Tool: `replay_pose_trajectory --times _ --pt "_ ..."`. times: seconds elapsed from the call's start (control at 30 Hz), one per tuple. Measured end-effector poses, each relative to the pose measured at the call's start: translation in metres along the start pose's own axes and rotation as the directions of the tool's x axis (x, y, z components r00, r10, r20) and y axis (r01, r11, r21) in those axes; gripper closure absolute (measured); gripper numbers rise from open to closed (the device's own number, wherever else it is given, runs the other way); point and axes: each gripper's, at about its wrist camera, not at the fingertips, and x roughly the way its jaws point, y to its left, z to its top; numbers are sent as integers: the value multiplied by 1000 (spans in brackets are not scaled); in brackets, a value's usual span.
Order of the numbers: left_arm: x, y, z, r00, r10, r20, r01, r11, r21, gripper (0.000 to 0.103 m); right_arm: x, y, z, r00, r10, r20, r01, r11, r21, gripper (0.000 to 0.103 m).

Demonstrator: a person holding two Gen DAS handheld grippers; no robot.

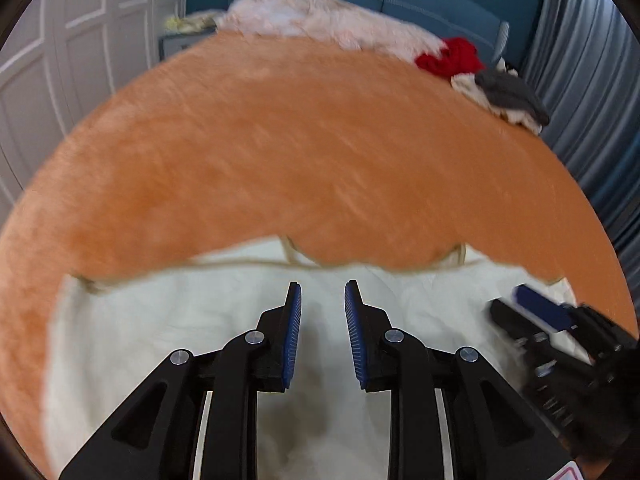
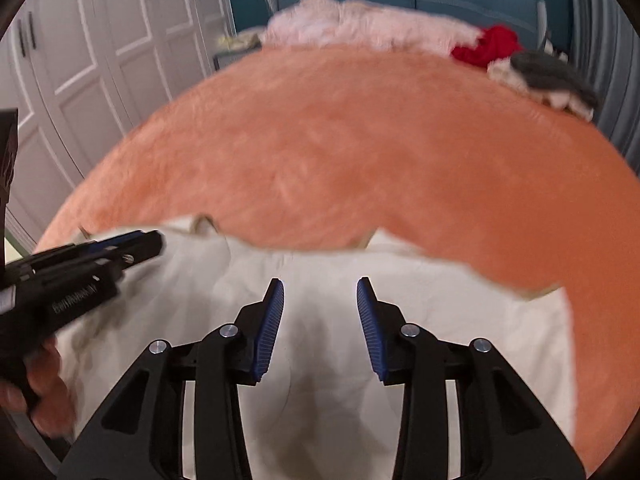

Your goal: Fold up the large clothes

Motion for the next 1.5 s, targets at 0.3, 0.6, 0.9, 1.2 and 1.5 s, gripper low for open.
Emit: replay_pose_trajectory --times 0.3,0.6,0.9,1.2,1.5 --pt "46 8 -23 1000 4 -12 -4 1000 -28 80 34 -14 -32 999 -25 -31 27 998 59 66" --pt "51 8 -26 1000 21 1 -21 1000 -19 79 38 -17 -33 999 -40 -13 41 998 48 65" --pt "55 4 -28 999 42 14 -42 999 -9 79 42 -17 -33 999 -33 4 33 998 58 64" --pt "31 7 -18 998 56 17 -55 998 -40 79 13 -13 -26 998 -51 41 49 997 59 64" --pt "-36 94 -40 989 141 52 -127 968 -217 79 -31 38 -45 995 88 46 -90 995 30 64"
